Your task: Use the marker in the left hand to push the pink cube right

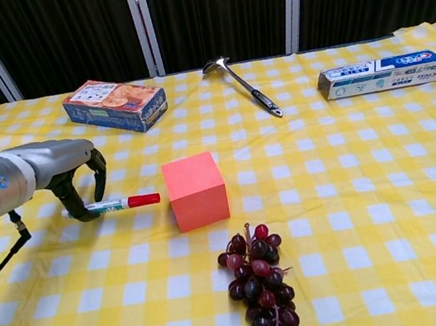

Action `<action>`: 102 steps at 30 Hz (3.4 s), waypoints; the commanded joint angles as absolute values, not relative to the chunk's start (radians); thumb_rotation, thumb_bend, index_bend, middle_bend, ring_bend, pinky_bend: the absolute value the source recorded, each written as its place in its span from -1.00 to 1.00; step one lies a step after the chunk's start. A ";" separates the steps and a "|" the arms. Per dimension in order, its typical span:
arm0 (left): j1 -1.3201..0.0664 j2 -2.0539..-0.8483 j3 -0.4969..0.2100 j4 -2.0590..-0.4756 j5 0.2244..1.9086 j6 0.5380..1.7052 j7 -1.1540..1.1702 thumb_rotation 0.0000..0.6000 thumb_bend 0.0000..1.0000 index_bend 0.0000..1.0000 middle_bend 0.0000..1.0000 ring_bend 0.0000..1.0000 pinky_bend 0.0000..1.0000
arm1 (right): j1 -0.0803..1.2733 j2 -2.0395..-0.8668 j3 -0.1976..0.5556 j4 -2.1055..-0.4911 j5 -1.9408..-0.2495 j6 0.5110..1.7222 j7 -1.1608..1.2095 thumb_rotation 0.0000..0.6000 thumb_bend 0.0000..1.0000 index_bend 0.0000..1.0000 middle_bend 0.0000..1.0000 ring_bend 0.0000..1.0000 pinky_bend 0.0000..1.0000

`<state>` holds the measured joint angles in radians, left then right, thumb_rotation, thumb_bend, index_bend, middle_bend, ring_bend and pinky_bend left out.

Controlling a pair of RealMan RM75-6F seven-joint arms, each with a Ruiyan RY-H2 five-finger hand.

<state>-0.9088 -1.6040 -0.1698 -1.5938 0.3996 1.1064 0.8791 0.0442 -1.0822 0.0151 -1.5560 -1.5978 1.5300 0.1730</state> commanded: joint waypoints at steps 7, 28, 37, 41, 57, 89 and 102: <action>-0.968 -1.646 -0.216 -1.588 0.319 1.137 0.939 1.00 -0.01 0.22 -0.80 -1.00 -0.97 | 0.043 -1.081 0.016 -1.554 -1.597 1.533 0.181 1.00 -0.31 -1.00 -1.00 -1.00 -0.83; -1.058 -1.751 -0.261 -1.507 0.265 1.134 0.987 1.00 -0.01 0.22 -0.80 -1.00 -0.97 | 0.041 -1.078 0.015 -1.553 -1.602 1.539 0.199 1.00 -0.31 -1.00 -1.00 -1.00 -0.83; -1.097 -1.791 -0.287 -1.482 0.257 1.142 1.008 1.00 -0.01 0.22 -0.79 -1.00 -0.97 | 0.040 -1.075 0.016 -1.553 -1.601 1.542 0.211 1.00 -0.31 -1.00 -1.00 -1.00 -0.83; -1.104 -1.793 -0.289 -1.485 0.249 1.147 1.018 1.00 -0.01 0.22 -0.79 -1.00 -0.97 | 0.039 -1.074 0.016 -1.552 -1.601 1.544 0.217 1.00 -0.31 -1.00 -1.00 -1.00 -0.83; -1.085 -1.713 -0.246 -1.546 0.219 1.165 1.064 1.00 -0.01 0.23 -0.78 -1.00 -0.97 | 0.035 -1.075 0.017 -1.554 -1.601 1.551 0.213 1.00 -0.31 -1.00 -1.00 -1.00 -0.83; -1.217 -1.873 -0.329 -1.441 0.183 1.134 1.108 1.00 -0.01 0.24 -0.78 -1.00 -0.97 | 0.034 -1.070 0.019 -1.556 -1.604 1.557 0.246 1.00 -0.31 -1.00 -1.00 -1.00 -0.83; -1.302 -1.958 -0.387 -1.377 0.175 1.121 1.133 1.00 -0.01 0.24 -0.78 -1.00 -0.97 | 0.034 -1.067 0.021 -1.553 -1.604 1.558 0.268 1.00 -0.31 -1.00 -1.00 -1.00 -0.83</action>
<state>-1.2940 -1.9503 -0.3818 -1.3848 0.1759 1.1239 1.1293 0.0339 -1.0668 0.0202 -1.5526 -1.6039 1.5581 0.2670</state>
